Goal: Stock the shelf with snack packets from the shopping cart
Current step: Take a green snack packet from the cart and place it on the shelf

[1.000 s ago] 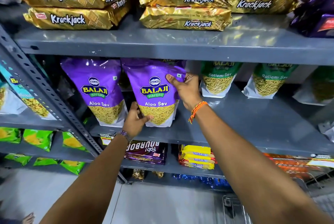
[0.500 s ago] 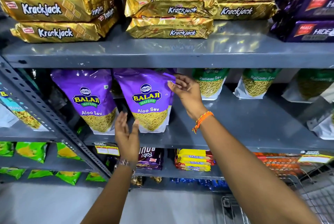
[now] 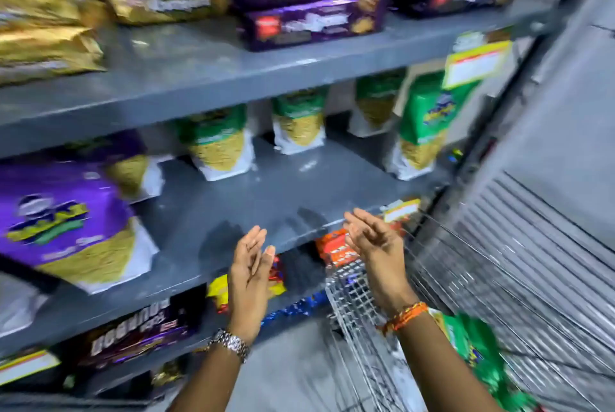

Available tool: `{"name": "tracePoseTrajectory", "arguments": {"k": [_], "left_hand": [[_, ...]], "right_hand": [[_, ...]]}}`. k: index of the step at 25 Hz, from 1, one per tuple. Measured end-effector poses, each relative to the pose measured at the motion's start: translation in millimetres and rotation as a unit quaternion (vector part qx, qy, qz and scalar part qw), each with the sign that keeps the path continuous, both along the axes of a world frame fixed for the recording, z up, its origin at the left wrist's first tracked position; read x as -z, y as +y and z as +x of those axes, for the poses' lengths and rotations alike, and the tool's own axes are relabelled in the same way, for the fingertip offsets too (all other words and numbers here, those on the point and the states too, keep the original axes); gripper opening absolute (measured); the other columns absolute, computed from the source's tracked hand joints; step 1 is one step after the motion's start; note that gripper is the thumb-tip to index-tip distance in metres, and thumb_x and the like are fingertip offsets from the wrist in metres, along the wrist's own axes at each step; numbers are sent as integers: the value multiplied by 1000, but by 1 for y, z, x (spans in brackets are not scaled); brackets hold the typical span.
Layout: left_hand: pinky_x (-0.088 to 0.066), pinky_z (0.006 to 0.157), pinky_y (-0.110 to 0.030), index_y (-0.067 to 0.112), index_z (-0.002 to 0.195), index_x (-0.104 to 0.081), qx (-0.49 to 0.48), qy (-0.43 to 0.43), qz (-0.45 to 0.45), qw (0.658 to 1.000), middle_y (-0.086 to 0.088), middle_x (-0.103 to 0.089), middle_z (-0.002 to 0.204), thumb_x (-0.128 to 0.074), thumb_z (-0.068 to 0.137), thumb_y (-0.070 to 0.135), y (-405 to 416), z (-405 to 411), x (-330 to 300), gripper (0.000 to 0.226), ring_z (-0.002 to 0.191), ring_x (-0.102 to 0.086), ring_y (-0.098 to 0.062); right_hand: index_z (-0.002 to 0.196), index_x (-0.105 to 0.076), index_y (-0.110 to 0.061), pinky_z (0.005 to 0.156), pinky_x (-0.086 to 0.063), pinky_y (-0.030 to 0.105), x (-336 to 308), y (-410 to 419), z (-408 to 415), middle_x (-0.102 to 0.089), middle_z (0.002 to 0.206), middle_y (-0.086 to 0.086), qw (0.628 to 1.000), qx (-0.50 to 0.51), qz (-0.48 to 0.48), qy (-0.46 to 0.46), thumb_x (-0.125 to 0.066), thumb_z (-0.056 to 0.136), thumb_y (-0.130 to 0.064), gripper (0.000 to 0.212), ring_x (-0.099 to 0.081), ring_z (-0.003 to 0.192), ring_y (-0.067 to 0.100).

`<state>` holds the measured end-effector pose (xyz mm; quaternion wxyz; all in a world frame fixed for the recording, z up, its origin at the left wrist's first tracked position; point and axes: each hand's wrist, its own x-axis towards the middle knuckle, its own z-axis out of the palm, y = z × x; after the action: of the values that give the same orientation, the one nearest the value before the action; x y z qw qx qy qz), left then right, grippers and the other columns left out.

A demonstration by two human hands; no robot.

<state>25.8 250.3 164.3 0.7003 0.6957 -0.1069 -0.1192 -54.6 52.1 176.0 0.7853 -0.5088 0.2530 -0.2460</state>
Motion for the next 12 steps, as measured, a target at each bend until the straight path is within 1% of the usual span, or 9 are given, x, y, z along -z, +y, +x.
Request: {"name": "tracePoseTrajectory", "arguments": {"k": [2, 5, 6, 7, 8, 9, 10, 11, 12], "left_hand": [[-43, 110, -16, 12, 138, -49, 110, 16, 45, 993, -5, -60, 137, -59, 95, 1, -47, -14, 15, 46, 132, -55, -12], [-46, 97, -6, 0, 138, -47, 247, 42, 135, 959, -12, -58, 132, -65, 91, -1, -118, -32, 43, 51, 128, -54, -24], [-46, 96, -7, -2, 138, -46, 283, 48, 161, 944, -14, -57, 132, -70, 88, 4, -140, -37, 53, 56, 127, -54, -26], [-44, 98, -12, -4, 138, -45, 321, 46, 198, 925, -15, -56, 135, -72, 84, 11, -162, -40, 63, 61, 127, -53, -27], [-42, 102, -20, -5, 139, -43, 364, 52, 220, 904, -19, -53, 140, -72, 85, 11, -187, -46, 78, 63, 131, -51, -29], [-40, 105, -26, -7, 142, -40, 400, 59, 253, 879, -23, -49, 146, -70, 88, 5, -211, -52, 90, 62, 136, -48, -32], [-38, 105, -26, -8, 144, -36, 425, 73, 272, 860, -25, -44, 150, -65, 91, -2, -233, -58, 106, 61, 139, -44, -31], [-37, 103, -24, -9, 147, -33, 449, 65, 305, 837, -25, -41, 152, -62, 92, -5, -250, -61, 121, 62, 139, -42, -27], [-36, 101, -21, -8, 147, -32, 471, 59, 326, 817, -24, -40, 152, -62, 92, -4, -268, -66, 140, 64, 137, -40, -22]], "right_hand": [[117, -67, -9, 89, -57, 25, 38, -35, -57, -74, 115, 8, 995, 77, 43, 37, -93, 50, -45, 81, -70, 102, 14], [108, -70, -13, 72, -59, 21, 101, -67, -137, -78, 97, 1, 970, 185, 124, 99, -94, 39, -51, 83, -71, 85, 7], [104, -69, -13, 70, -59, 23, 119, -73, -159, -78, 90, 0, 957, 221, 145, 120, -94, 44, -46, 73, -71, 79, 7], [100, -69, -14, 68, -58, 24, 134, -80, -177, -77, 84, -1, 942, 257, 169, 137, -92, 58, -34, 52, -71, 74, 6], [96, -67, -14, 64, -57, 23, 154, -87, -192, -76, 76, -3, 922, 305, 186, 150, -83, 74, -17, 27, -69, 68, 5], [91, -64, -13, 59, -56, 20, 175, -95, -204, -74, 68, -5, 907, 343, 190, 154, -70, 85, 0, 16, -67, 60, 2], [86, -60, -13, 52, -53, 17, 200, -103, -212, -70, 60, -6, 889, 375, 188, 183, -60, 89, 11, 24, -64, 53, 0], [83, -56, -14, 48, -50, 15, 215, -107, -216, -67, 57, -6, 876, 391, 193, 207, -53, 90, 15, 30, -60, 48, -1], [82, -54, -15, 47, -50, 17, 228, -111, -215, -64, 62, -3, 865, 397, 205, 230, -52, 91, 14, 30, -59, 49, 1]]}}
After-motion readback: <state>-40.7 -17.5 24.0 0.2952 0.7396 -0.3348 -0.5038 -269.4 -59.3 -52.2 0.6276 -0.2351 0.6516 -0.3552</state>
